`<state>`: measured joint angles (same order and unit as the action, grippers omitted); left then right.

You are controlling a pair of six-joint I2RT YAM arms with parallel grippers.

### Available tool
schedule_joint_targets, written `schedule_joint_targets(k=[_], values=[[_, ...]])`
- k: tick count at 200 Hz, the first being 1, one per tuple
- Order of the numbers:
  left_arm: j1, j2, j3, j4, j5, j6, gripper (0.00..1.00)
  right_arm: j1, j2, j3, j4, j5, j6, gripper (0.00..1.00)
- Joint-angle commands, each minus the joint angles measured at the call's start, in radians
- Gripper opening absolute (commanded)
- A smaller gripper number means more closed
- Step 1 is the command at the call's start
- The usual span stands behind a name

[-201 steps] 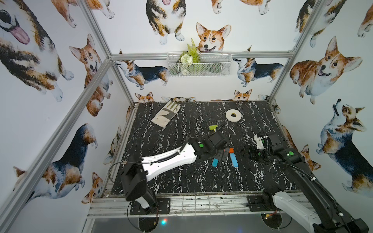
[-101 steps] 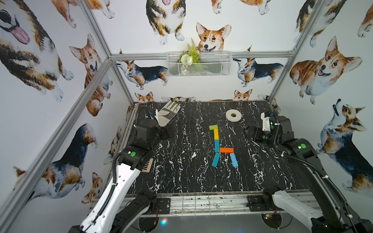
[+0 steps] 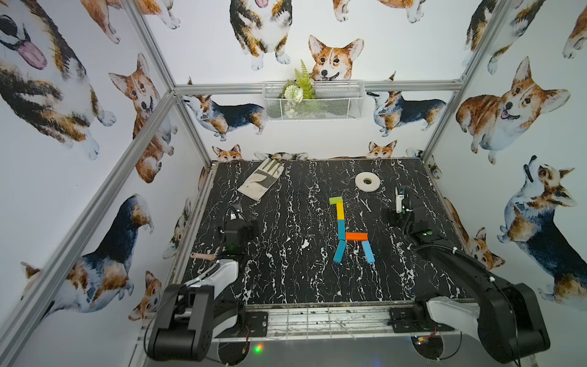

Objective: Assemble a giraffe with building blocks
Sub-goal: Reset both arms

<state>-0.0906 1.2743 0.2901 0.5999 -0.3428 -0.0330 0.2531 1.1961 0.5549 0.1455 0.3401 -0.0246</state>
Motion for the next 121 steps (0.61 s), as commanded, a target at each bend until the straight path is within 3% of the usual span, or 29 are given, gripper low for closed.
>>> schedule_joint_targets(k=[1, 25, 46, 57, 80, 93, 109, 121], values=[[0.022, 0.097, -0.010, 0.311, -0.072, -0.071, 1.00, -0.003, 0.102, -0.051, 0.276, 0.052, -0.010, 1.00], [0.027, 0.202, 0.007, 0.400, 0.114, -0.007, 1.00, -0.009, 0.178, -0.113, 0.446, 0.103, -0.031, 1.00], [0.028, 0.310, 0.006, 0.518, 0.170, 0.023, 1.00, -0.026, 0.209, -0.207, 0.656, 0.062, -0.055, 0.99], [0.033, 0.276, 0.023, 0.430, 0.216, 0.020, 1.00, -0.050, 0.197, -0.216, 0.639, 0.060, -0.015, 1.00], [0.034, 0.290, 0.083, 0.342, 0.299, 0.054, 1.00, -0.172, 0.200, -0.269, 0.708, -0.085, 0.089, 1.00], [0.033, 0.290, 0.109, 0.283, 0.309, 0.057, 1.00, -0.205, 0.287, -0.300, 0.880, -0.111, 0.100, 0.99], [0.032, 0.293, 0.112, 0.282, 0.306, 0.058, 1.00, -0.207, 0.231, -0.227, 0.635, -0.184, 0.090, 1.00], [0.032, 0.296, 0.109, 0.294, 0.306, 0.059, 1.00, -0.211, 0.283, -0.242, 0.759, -0.218, 0.074, 0.99]])
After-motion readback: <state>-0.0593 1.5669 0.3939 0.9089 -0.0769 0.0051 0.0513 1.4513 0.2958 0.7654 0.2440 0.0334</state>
